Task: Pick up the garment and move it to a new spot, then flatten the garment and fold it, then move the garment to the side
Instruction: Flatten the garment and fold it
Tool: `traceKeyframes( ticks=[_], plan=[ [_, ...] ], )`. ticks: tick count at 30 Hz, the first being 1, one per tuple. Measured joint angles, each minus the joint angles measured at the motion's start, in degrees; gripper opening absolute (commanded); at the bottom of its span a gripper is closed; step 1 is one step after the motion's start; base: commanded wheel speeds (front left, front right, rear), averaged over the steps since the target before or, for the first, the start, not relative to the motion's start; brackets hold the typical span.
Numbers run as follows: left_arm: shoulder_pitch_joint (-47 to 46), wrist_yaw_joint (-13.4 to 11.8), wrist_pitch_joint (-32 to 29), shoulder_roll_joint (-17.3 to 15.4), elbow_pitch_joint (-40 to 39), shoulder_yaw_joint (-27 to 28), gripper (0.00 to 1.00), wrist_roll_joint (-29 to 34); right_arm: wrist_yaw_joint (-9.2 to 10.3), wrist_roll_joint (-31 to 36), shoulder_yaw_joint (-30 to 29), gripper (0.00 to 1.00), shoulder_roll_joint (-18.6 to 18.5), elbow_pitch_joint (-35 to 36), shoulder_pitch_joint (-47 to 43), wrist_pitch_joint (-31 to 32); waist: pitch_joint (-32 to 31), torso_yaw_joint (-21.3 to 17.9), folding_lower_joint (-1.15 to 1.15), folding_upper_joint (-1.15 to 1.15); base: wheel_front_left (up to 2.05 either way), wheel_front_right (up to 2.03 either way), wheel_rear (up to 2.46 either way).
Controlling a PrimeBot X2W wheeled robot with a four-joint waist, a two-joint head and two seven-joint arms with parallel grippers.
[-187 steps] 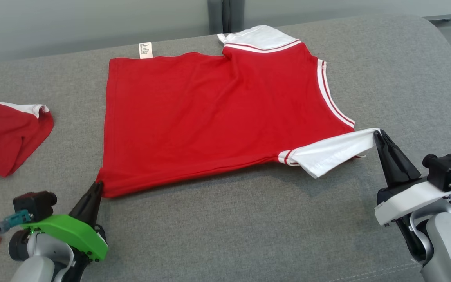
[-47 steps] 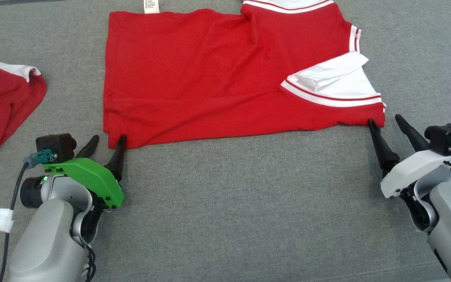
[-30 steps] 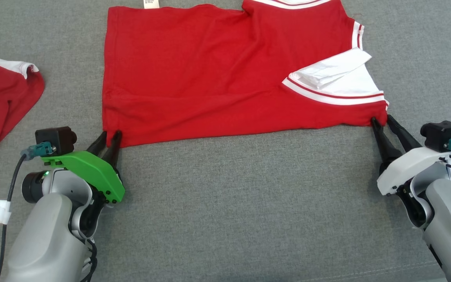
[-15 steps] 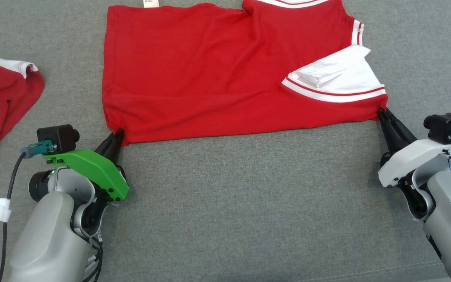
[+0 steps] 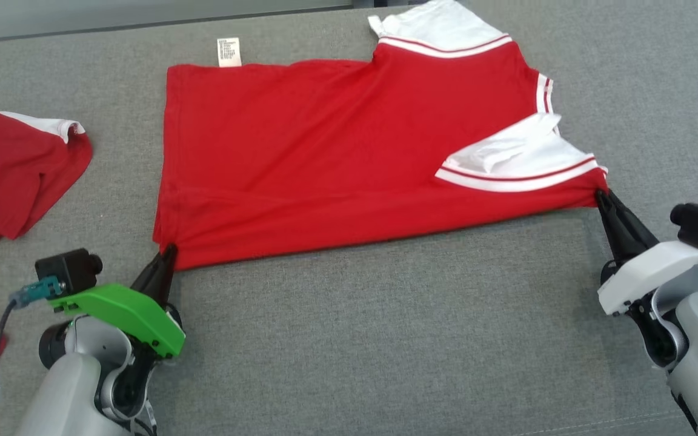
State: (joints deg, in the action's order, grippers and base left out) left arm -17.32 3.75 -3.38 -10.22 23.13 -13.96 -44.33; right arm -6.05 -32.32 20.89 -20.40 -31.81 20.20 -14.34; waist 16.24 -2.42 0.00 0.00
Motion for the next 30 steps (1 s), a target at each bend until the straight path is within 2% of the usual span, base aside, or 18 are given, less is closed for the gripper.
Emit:
traceKeyframes(
  ticks=[16, 28, 29, 30],
  plan=[
    [16.2, -2.9, 0.3, 0.4, -8.4, -1.7, 0.00, -0.7, 0.09, -3.0, -3.6, 0.00, -1.3, 5.2, -17.6, 0.0, -4.9, 0.9, -0.01, 0.00, 0.00, 0.00, 0.00],
    [20.0, -5.1, -0.7, -0.3, -15.1, -2.7, 0.00, -0.2, 0.14, -2.4, -2.9, 0.00, -2.2, 9.3, -19.4, 0.0, -2.6, 0.4, 0.00, 0.00, 0.00, 0.00, 0.00],
    [20.0, -5.4, -0.7, -0.3, -15.5, -2.7, 0.03, -0.2, 0.14, -2.3, -2.6, 0.00, -2.4, 9.4, -19.4, 0.0, -2.2, 0.3, -0.01, 0.00, 0.00, 0.00, 0.00],
    [20.0, -5.7, -0.7, -0.3, -16.1, -2.7, 0.24, -0.1, 0.14, -1.8, -2.3, 0.26, -2.6, 9.6, -19.3, 0.0, -1.9, 0.3, 0.00, 0.00, 0.00, 0.00, 0.00]
  ],
)
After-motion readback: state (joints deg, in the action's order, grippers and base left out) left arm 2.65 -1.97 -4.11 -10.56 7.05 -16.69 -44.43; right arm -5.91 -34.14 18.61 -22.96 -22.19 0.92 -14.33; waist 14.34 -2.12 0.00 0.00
